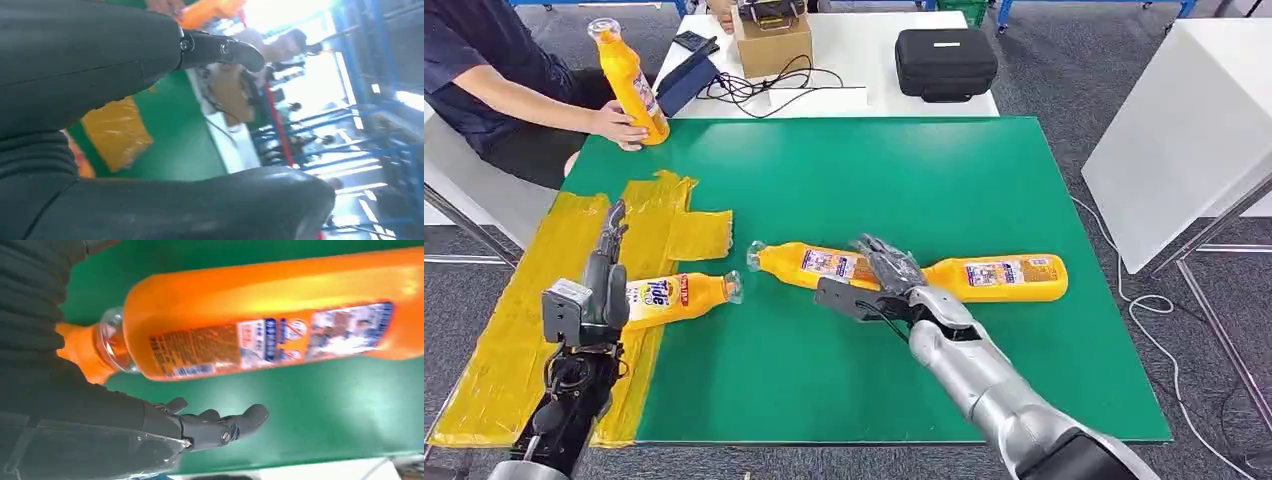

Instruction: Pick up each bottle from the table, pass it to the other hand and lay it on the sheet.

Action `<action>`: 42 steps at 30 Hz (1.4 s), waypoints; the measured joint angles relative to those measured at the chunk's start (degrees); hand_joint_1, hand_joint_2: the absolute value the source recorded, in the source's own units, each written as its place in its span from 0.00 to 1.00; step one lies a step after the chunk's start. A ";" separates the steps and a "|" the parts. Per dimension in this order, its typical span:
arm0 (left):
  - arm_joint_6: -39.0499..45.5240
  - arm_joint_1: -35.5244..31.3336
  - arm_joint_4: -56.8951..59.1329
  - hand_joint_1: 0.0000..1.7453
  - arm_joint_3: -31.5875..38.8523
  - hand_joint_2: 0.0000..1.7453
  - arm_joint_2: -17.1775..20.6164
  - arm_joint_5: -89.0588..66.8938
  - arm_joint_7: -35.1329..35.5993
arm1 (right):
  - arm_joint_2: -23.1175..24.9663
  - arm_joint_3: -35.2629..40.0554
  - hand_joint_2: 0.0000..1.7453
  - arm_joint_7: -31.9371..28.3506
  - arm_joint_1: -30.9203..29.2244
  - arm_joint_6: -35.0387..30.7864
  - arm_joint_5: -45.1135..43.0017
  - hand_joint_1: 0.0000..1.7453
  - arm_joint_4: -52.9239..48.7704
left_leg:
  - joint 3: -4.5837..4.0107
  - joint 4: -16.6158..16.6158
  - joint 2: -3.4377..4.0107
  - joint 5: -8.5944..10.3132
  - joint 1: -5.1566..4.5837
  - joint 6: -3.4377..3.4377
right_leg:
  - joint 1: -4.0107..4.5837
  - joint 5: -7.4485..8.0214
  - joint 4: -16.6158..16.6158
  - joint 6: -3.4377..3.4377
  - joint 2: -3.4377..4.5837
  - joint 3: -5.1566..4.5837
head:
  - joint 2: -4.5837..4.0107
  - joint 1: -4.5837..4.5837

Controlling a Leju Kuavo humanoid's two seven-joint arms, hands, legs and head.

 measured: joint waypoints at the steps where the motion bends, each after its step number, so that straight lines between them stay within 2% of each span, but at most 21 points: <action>1: -0.37 0.16 -1.32 0.00 0.00 0.00 -0.37 0.00 -0.02 | 0.00 -0.26 1.00 0.32 0.01 0.00 0.35 0.00 0.61 | -0.02 0.00 -0.01 0.00 0.00 0.00 | 0.00 0.00 0.00 0.00 0.00 -0.02 | 0.00 0.02; 5: -1.86 0.31 -5.07 0.00 -0.07 0.00 -1.77 0.66 0.00 | 0.11 -0.37 1.00 1.40 0.06 0.04 1.44 0.00 3.10 | -0.07 0.00 -0.02 0.00 0.00 0.00 | 0.01 0.00 0.00 0.00 0.01 -0.07 | 0.00 0.00; 6: -1.88 0.33 -5.55 0.00 -0.09 0.00 -1.94 0.66 0.00 | 0.18 -0.41 1.00 1.42 0.06 0.04 1.49 0.78 3.41 | -0.07 0.00 0.01 0.00 0.01 0.00 | 0.02 0.01 0.00 0.00 0.05 -0.07 | 0.00 0.00; 7: -1.88 0.34 -6.13 0.00 -0.09 0.00 -2.14 0.66 0.00 | 0.22 -0.48 1.00 1.46 0.04 0.04 1.51 1.00 3.80 | -0.07 0.01 0.03 0.00 0.02 0.00 | 0.02 0.01 0.00 0.00 0.06 -0.09 | 0.00 0.02; 23: -3.30 4.34 -16.28 0.00 -1.22 0.00 -3.04 2.71 0.00 | 1.99 -0.61 1.00 0.53 -1.26 0.63 3.41 1.00 9.02 | 0.10 -0.01 0.40 -0.03 0.03 0.00 | 0.04 0.01 -0.01 -0.01 0.33 0.00 | 0.00 0.00; 35: -3.74 6.85 -19.21 0.00 -1.25 0.00 -3.04 2.75 0.02 | 2.32 -0.63 1.00 0.24 -1.38 -0.04 3.76 1.00 9.66 | 0.24 -0.01 0.45 -0.03 0.03 0.00 | 0.04 0.02 -0.01 -0.01 0.36 0.13 | 0.00 0.02; 39: -5.53 7.13 -19.34 0.00 -1.18 0.00 -3.06 3.87 0.04 | 2.40 -0.70 1.00 -0.70 -1.16 -1.99 3.14 1.00 9.68 | 0.24 -0.02 0.45 -0.03 0.03 0.00 | 0.04 0.02 -0.01 -0.01 0.36 0.14 | 0.00 0.02; 42: -10.55 7.88 -18.07 0.00 -0.63 0.00 -3.23 7.77 0.07 | 2.51 -1.79 1.00 -3.42 -0.38 -5.39 0.73 1.00 9.51 | 0.23 -0.02 0.45 -0.03 0.02 0.00 | 0.04 0.02 0.00 -0.01 0.36 0.14 | 0.00 0.00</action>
